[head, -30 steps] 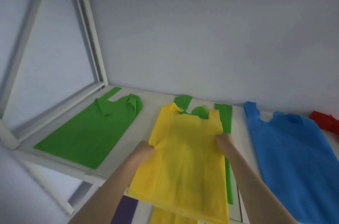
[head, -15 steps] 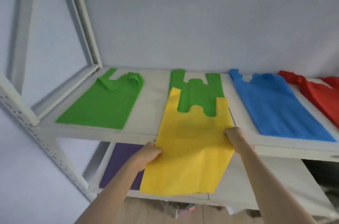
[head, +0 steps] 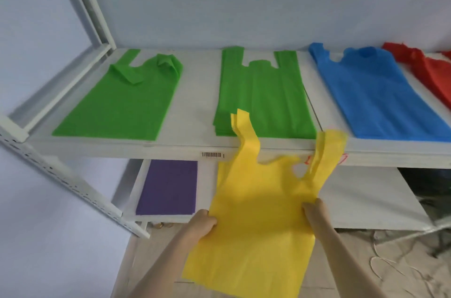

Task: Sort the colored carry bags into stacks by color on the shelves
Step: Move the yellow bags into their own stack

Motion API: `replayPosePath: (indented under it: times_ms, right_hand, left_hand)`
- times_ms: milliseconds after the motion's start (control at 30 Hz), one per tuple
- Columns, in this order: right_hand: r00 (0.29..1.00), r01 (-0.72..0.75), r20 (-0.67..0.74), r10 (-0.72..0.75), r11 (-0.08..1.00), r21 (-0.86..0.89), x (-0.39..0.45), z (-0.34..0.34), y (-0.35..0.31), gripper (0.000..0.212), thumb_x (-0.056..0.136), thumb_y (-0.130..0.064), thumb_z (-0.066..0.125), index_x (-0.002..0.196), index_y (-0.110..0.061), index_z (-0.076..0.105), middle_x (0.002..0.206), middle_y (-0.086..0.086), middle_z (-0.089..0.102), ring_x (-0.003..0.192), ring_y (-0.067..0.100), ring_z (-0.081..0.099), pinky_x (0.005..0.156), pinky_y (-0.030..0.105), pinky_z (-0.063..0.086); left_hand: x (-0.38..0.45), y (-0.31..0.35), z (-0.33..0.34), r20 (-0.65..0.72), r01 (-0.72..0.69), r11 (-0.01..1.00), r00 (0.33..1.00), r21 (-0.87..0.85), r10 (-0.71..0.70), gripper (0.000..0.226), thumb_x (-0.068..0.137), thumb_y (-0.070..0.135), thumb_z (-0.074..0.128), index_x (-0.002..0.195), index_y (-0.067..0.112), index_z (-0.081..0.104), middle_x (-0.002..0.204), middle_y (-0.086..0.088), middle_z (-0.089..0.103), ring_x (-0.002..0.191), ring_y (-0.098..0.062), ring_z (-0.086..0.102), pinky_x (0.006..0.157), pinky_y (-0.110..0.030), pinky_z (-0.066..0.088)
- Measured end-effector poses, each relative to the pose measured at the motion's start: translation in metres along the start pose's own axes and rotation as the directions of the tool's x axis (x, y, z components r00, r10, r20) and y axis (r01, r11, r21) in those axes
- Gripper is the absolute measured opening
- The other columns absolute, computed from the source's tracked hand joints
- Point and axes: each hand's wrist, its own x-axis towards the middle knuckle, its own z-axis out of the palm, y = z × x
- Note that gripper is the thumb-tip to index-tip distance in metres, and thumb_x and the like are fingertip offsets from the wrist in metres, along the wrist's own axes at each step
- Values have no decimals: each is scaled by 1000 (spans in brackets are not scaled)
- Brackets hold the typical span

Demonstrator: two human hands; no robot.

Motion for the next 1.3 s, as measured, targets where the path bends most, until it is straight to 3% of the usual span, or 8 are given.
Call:
replayPosePath:
  times_ms: [233,400,467,533,800,967,1133,1300]
  right_hand:
    - [999,-42,28,43,998,-44,100,71,-2,34,87,-3,42,120,5,48,109,26,56,98,34,50,75,34,36]
    - [945,305,35,-326,914,267,220,118,-36,41,69,-53,71,76,-13,76,69,1,74,66,3,62,78,25,54]
    - [924,365,29,-381,903,226,259,140,-53,25,84,-30,64,81,-6,72,71,-6,73,66,-1,62,92,34,49]
    - [944,330,-34,-329,928,171,299,165,-61,29,89,1,49,117,4,56,107,17,66,94,20,58,87,40,43]
    - [932,361,-28,-361,932,22,420,268,26,41,85,3,51,126,8,48,125,29,54,110,34,54,86,39,44]
    - [931,365,-57,-361,925,109,431,274,35,43,86,-3,54,129,5,48,126,24,56,116,37,53,93,40,43]
    - [935,354,-66,-349,930,100,422,277,35,40,85,-5,54,124,5,53,102,18,56,94,29,54,82,39,45]
    - [911,406,-61,-409,912,-48,416,277,31,48,89,-6,49,135,1,38,133,23,48,121,37,48,95,41,43]
  left_hand:
    - [120,-19,21,-86,44,998,995,-51,-48,10,88,9,44,97,9,49,76,-1,50,66,-12,48,57,-24,35]
    - [235,11,15,-270,-176,984,950,-39,159,9,96,13,38,104,11,43,71,1,42,57,-10,40,48,-23,27]
    - [288,15,19,-325,-216,976,926,-30,195,20,96,12,38,113,7,46,76,0,45,61,-12,43,48,-24,28]
    - [341,8,30,-326,-235,972,920,-16,217,30,95,11,38,123,4,45,89,-4,49,70,-16,47,49,-24,29]
    - [485,-59,80,-429,-234,956,856,179,290,35,93,22,42,119,3,55,118,-15,61,100,-28,58,86,-32,46]
    - [490,-65,73,-423,-357,933,841,34,337,18,90,20,48,76,10,52,66,-6,50,61,-21,46,61,-28,33]
    - [481,-68,73,-437,-354,935,839,11,323,26,89,19,50,64,14,47,59,-2,46,55,-19,45,53,-27,30]
    - [478,-66,76,-497,-365,922,780,132,380,31,93,17,46,63,14,38,61,-1,41,53,-15,42,47,-26,26]
